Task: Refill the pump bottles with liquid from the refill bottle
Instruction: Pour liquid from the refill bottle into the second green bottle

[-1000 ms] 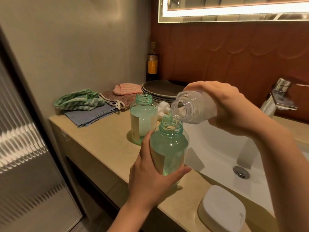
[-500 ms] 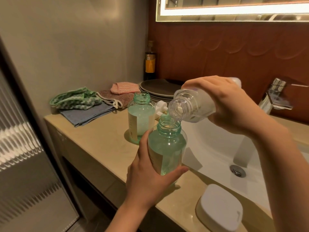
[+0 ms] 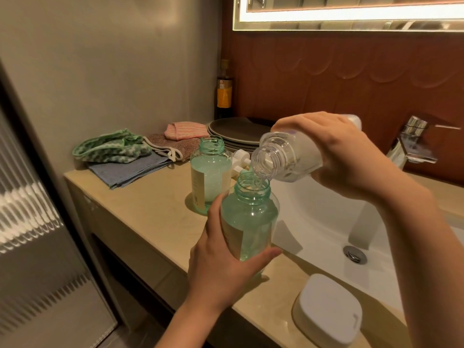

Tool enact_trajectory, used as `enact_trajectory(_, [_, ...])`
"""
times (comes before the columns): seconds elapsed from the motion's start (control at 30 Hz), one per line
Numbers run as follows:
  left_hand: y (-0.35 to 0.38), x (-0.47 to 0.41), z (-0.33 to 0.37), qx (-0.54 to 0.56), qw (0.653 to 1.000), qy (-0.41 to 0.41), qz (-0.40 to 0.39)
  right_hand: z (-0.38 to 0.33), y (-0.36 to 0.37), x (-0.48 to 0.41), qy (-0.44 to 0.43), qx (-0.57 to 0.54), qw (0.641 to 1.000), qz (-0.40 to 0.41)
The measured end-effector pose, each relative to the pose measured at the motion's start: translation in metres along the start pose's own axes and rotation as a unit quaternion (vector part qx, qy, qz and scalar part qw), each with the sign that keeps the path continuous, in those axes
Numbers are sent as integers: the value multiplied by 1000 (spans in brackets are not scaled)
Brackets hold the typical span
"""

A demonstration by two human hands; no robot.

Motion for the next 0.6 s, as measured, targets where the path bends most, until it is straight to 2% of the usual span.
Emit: enact_trajectory(0.6, [0, 0, 0, 14, 1000, 6, 2, 2, 2, 0, 0, -1, 1000, -3])
Point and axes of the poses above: each hand's wrist, its own x-axis away from the middle knuckle, its own y-axis out of the palm, z = x × y, the point moved 9 cm from there along -x, towards the middle knuckle, and after that the axes turned 12 degrees about -y, right-handed, at the moved point
